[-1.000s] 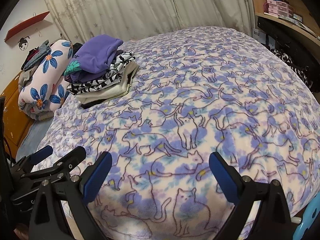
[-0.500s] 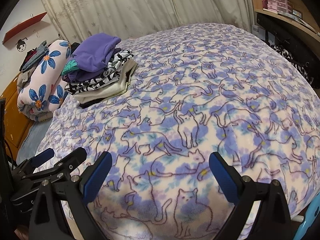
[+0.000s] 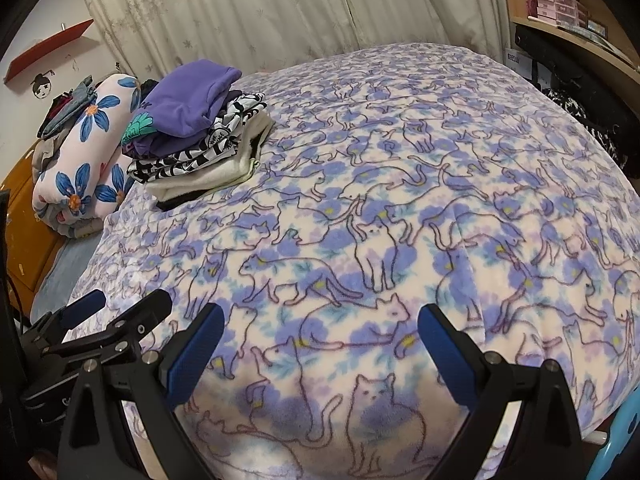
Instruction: Fold large clothes
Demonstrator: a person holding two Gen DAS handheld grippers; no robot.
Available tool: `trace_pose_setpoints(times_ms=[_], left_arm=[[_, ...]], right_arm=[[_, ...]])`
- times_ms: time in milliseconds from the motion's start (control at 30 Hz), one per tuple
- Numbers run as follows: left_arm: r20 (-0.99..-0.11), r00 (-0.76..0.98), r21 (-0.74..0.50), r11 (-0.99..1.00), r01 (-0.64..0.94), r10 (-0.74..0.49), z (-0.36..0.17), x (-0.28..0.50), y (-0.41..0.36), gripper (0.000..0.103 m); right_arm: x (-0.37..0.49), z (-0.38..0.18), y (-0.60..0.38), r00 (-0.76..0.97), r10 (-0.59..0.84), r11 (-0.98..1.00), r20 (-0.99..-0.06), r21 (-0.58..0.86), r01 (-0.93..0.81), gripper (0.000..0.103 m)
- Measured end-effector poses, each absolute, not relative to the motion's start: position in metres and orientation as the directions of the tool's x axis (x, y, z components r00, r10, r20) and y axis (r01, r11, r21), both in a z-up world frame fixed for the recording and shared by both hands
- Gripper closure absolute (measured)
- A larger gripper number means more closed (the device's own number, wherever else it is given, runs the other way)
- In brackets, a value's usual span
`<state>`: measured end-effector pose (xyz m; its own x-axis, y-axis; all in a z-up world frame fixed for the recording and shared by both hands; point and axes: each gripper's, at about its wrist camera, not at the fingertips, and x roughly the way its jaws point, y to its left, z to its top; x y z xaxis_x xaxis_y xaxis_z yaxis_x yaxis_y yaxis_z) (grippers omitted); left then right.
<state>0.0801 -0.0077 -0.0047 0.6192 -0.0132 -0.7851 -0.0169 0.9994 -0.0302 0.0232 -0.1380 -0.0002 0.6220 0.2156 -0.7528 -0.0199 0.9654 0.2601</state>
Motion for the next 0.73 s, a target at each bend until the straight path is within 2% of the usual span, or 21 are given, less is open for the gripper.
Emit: trace_pose_setpoints(times_ms=[233,733], left_arm=[[-0.793,0.608,-0.050,0.999,-0.005,-0.037,-0.0079,0.0810,-0.0077,0.007],[-0.802,0.596,-0.057,0.998,-0.008,-0.041,-0.0107,0.0789,-0.0052,0.007]], right_arm=[[0.0232,-0.0017,-0.1394,0.620,0.213,0.967,-0.755,0.255,-0.022,0.005],[0.0197,-0.0052,-0.1354,0.614,0.212,0.966,-0.760,0.258,-0.014,0.005]])
